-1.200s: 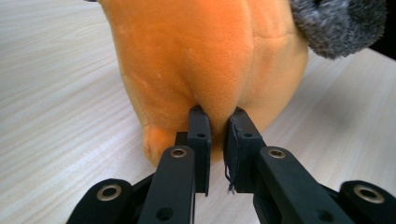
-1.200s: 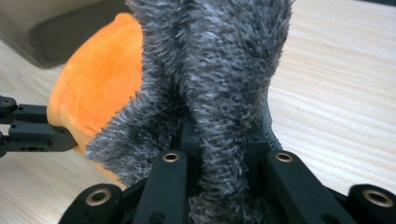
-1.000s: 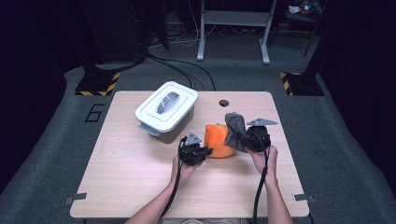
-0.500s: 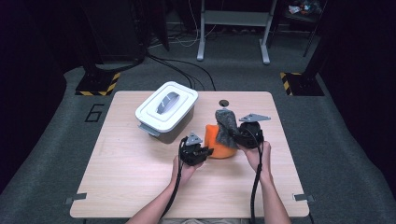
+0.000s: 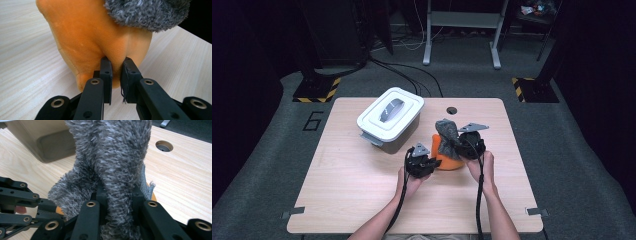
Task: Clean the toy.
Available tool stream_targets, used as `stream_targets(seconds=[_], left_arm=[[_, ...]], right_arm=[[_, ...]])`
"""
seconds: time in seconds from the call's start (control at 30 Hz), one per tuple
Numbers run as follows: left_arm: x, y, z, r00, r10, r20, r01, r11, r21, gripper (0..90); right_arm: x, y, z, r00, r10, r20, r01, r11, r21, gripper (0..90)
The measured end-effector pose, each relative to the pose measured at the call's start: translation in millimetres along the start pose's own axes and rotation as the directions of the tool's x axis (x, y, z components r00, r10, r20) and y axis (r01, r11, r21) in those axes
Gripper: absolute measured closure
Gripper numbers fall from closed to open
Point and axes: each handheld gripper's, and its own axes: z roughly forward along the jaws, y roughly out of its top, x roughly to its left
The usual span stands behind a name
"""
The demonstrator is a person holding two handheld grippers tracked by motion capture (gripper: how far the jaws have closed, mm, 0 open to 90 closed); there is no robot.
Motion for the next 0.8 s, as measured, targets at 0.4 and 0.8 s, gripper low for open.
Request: stream_targets(seconds=[0.4,0.8], left_arm=[[3.4,-2.3,-0.1,1.0,-0.009,-0.004,0.009,0.9999,-0.005,80.3],[7.0,-4.0,-0.4,1.0,-0.006,0.002,0.006,1.0,-0.003,79.5]], right_arm=[[-10.4,-8.7,-4.0,0.9995,0.027,0.019,-0.027,1.0,0.0,75.5],[-35.0,-24.2,-4.0,0.9953,0.083,0.049,-0.085,0.996,0.024,75.4]])
